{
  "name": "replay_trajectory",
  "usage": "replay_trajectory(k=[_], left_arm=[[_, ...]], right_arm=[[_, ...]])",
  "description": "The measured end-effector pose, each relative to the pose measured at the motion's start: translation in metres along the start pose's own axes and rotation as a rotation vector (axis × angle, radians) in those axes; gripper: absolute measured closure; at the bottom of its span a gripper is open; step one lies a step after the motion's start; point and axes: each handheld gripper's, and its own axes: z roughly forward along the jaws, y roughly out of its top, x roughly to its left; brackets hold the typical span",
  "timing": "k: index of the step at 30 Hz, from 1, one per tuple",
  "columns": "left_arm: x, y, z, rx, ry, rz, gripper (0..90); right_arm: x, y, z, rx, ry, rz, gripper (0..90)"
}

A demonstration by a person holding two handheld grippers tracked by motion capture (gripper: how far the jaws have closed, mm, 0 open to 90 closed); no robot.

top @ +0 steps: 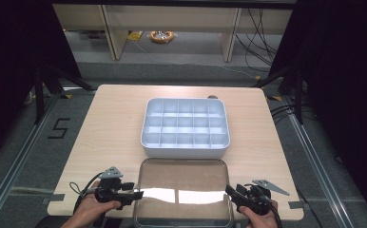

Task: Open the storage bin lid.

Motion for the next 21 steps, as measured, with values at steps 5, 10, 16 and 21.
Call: replay_trajectory(k=[5,10,16,21], left_arm=[[-0.001,0.001,0.000,-0.014,-0.024,0.001,37.7],[0.001,0.002,-0.003,-0.026,-0.019,-0.015,34.8],[0.002,0.004,-0.004,-0.042,-0.037,-0.013,32.4],[0.004,0.004,-0.004,-0.059,-0.021,-0.021,31.1]], right_arm=[[-0.002,0.001,-0.001,-0.035,0.018,-0.005,46.9],[0.002,0.003,-0.007,-0.034,0.002,0.056,42.7],[-0.001,0.006,-0.007,-0.091,0.003,-0.005,37.3],[0.000,0.008,-0.011,-0.122,-0.008,-0.033,35.1]])
